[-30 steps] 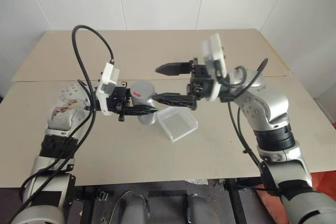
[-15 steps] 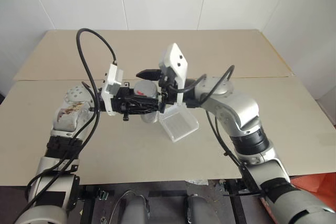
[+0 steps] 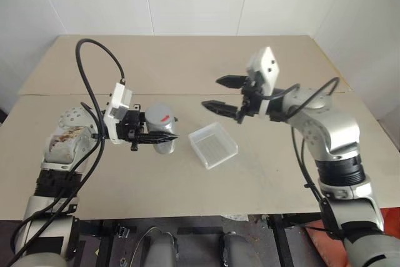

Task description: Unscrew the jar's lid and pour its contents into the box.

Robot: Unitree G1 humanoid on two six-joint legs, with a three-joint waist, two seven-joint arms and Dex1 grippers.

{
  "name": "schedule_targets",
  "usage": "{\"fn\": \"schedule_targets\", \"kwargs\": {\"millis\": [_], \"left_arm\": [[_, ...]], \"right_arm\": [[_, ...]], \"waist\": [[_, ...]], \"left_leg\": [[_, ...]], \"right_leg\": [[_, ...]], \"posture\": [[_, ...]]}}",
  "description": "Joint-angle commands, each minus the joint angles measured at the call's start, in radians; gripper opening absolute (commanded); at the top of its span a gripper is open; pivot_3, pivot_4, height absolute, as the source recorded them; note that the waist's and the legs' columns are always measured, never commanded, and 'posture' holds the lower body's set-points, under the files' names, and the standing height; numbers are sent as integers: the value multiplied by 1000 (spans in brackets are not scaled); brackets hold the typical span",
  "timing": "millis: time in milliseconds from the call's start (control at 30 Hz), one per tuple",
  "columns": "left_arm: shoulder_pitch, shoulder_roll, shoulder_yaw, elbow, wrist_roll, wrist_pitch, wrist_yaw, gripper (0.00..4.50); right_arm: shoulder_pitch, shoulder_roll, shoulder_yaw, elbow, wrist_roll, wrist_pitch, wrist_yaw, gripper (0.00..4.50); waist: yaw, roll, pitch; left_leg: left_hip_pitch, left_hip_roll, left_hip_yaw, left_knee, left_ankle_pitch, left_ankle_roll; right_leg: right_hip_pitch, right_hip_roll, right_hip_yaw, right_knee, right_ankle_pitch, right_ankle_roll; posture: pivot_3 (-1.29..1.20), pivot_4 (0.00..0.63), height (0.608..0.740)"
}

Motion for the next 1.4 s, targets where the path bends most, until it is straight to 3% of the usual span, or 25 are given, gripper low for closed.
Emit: {"fn": "schedule_targets", "kwargs": {"millis": [33, 300, 700, 867, 1167, 1400], "left_arm": [[-3, 9, 26, -40, -23, -3, -3, 1948], [-59, -71, -20, 19, 14, -30, 29, 1948], [-99, -113, -31, 56, 32, -50, 14, 1948], [-89, -92, -15, 49, 25, -45, 11, 1948], [-38, -40, 14, 5, -2, -25, -1, 1948], [-35, -33, 19, 0, -1, -22, 10, 1948]], "right_arm": [[2, -10, -43, -62, 27, -18, 18, 4476], [-29, 82, 14, -228, 154, 72, 25, 4476], [-135, 212, 153, -92, 0, 69, -90, 4476], [-121, 194, 122, -78, 3, 77, -82, 4476], [-42, 40, -5, -90, 32, 43, -38, 4476], [-12, 10, -34, -137, 51, 53, -29, 4476]], "waist": [[-4, 0, 0], [1, 0, 0], [1, 0, 0], [1, 0, 0], [6, 0, 0], [-5, 0, 0]], "left_leg": [[0, 0, 0, 0, 0, 0], [0, 0, 0, 1, 0, 0], [0, 0, 0, 1, 0, 0], [0, 0, 0, 1, 0, 0], [0, 0, 0, 1, 0, 0], [0, 1, 0, 0, 0, 0]], "right_leg": [[0, 0, 0, 0, 0, 0], [0, 0, 0, 0, 0, 0], [0, 0, 0, 1, 0, 0], [0, 0, 0, 1, 0, 0], [0, 0, 0, 0, 0, 0], [0, 1, 0, 0, 0, 0]], "posture": [[0, 150, 740], [0, 150, 740], [0, 150, 740], [0, 150, 740], [0, 150, 740], [0, 150, 740]]}}
